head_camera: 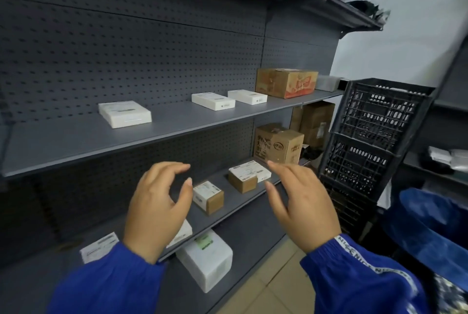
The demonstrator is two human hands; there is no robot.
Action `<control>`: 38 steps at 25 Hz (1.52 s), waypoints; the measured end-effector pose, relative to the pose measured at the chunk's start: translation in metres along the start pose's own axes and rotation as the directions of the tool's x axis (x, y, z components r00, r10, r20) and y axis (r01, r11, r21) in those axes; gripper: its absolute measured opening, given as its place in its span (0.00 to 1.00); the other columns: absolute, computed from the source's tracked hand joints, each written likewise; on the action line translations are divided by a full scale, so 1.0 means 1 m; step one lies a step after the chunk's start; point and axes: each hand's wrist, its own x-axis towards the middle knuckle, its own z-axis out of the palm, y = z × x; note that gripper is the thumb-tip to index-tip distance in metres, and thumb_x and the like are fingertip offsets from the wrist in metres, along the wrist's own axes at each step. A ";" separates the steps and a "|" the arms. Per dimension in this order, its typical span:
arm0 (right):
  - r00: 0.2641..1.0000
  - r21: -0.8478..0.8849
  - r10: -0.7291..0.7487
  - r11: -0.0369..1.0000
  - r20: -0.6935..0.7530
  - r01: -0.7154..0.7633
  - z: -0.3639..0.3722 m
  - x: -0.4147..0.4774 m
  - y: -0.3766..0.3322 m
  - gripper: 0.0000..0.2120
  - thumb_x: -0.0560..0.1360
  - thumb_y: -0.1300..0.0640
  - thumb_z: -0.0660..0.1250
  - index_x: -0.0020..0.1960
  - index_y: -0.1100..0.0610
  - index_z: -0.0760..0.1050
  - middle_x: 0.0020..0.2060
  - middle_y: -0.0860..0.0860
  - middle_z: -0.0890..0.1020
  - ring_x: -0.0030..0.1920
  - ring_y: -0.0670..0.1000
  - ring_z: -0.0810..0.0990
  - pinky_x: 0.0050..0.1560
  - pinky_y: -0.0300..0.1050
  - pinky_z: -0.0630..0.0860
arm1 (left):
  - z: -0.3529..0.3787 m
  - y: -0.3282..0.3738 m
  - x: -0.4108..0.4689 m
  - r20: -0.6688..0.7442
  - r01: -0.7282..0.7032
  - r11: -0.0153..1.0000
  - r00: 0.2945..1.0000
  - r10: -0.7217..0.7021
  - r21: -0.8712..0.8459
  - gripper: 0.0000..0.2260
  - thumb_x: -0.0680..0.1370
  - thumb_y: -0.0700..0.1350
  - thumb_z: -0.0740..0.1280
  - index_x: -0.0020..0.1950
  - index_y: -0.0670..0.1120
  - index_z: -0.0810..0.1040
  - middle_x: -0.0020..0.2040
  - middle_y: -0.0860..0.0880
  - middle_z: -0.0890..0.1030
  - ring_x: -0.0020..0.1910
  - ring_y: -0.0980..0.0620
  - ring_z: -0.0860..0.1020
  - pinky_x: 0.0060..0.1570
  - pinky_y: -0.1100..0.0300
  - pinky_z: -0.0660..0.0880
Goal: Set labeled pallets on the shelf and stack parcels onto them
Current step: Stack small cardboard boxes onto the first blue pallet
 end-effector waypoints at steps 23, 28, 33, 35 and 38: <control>0.707 0.149 -0.097 0.989 0.700 -0.012 0.413 0.123 0.317 0.34 0.75 0.41 0.57 0.75 0.45 0.43 0.73 0.51 0.58 0.72 0.54 0.56 0.70 0.50 0.60 | 0.427 -0.148 0.063 -0.153 0.750 0.420 0.560 -0.814 0.511 0.33 0.74 0.58 0.63 0.74 0.50 0.54 0.76 0.43 0.53 0.74 0.43 0.54 0.70 0.51 0.59; 0.553 0.024 0.046 0.993 0.832 -0.118 0.503 0.124 0.316 0.41 0.70 0.32 0.58 0.74 0.40 0.38 0.76 0.52 0.46 0.74 0.61 0.46 0.71 0.60 0.55 | 0.472 -0.205 0.061 -0.186 0.738 0.199 0.404 -0.896 0.645 0.43 0.68 0.70 0.59 0.75 0.53 0.44 0.77 0.42 0.43 0.75 0.38 0.45 0.71 0.42 0.53; 0.388 -0.081 0.144 0.981 0.910 -0.175 0.559 0.113 0.312 0.45 0.66 0.27 0.56 0.73 0.38 0.35 0.75 0.54 0.41 0.74 0.64 0.46 0.70 0.65 0.55 | 0.497 -0.242 0.053 -0.178 0.691 0.132 0.358 -0.917 0.711 0.44 0.66 0.73 0.56 0.75 0.57 0.43 0.76 0.40 0.42 0.74 0.35 0.46 0.70 0.42 0.54; 0.406 -0.098 0.166 0.978 0.899 -0.184 0.567 0.110 0.311 0.43 0.67 0.28 0.56 0.73 0.39 0.37 0.75 0.55 0.40 0.74 0.64 0.48 0.70 0.62 0.57 | 0.502 -0.248 0.052 -0.198 0.693 0.113 0.353 -0.915 0.712 0.43 0.66 0.73 0.57 0.74 0.58 0.44 0.76 0.40 0.45 0.73 0.36 0.51 0.69 0.44 0.58; 0.471 -0.054 0.158 0.973 0.868 -0.226 0.567 0.109 0.311 0.39 0.70 0.32 0.56 0.74 0.39 0.40 0.74 0.58 0.41 0.72 0.63 0.52 0.71 0.57 0.60 | 0.504 -0.250 0.054 -0.241 0.687 0.114 0.398 -0.885 0.718 0.40 0.67 0.71 0.59 0.73 0.59 0.48 0.73 0.39 0.51 0.68 0.40 0.60 0.64 0.50 0.65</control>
